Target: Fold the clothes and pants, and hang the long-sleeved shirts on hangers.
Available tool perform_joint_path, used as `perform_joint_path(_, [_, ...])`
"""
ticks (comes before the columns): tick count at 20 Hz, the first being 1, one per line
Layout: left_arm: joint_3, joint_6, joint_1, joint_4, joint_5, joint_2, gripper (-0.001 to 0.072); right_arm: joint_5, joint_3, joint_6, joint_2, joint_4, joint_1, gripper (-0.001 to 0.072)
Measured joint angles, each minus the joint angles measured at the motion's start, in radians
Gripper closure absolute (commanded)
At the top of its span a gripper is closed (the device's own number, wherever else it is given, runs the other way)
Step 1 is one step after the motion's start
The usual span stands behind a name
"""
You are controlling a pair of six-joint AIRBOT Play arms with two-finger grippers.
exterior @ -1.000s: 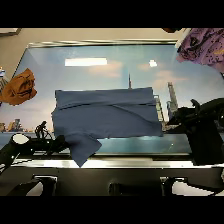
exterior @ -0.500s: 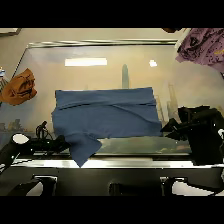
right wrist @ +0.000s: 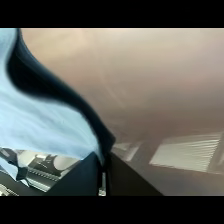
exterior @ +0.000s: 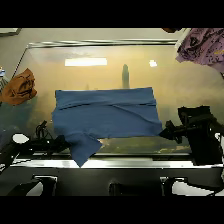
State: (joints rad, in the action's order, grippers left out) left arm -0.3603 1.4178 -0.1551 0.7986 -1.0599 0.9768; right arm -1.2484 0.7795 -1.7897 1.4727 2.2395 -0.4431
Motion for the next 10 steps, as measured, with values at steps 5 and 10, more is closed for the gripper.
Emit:
perform_joint_path(5, [-0.099,0.021,-0.050,0.038,-0.084,-0.026,0.0689,0.035,-0.009,0.042,-0.072,0.000,0.000,0.0681])
perform_joint_path(10, [-0.220,0.109,-0.124,0.180,-0.270,-0.164,0.0689,-0.079,-0.009,0.165,-0.276,-0.130,0.000,0.0681])
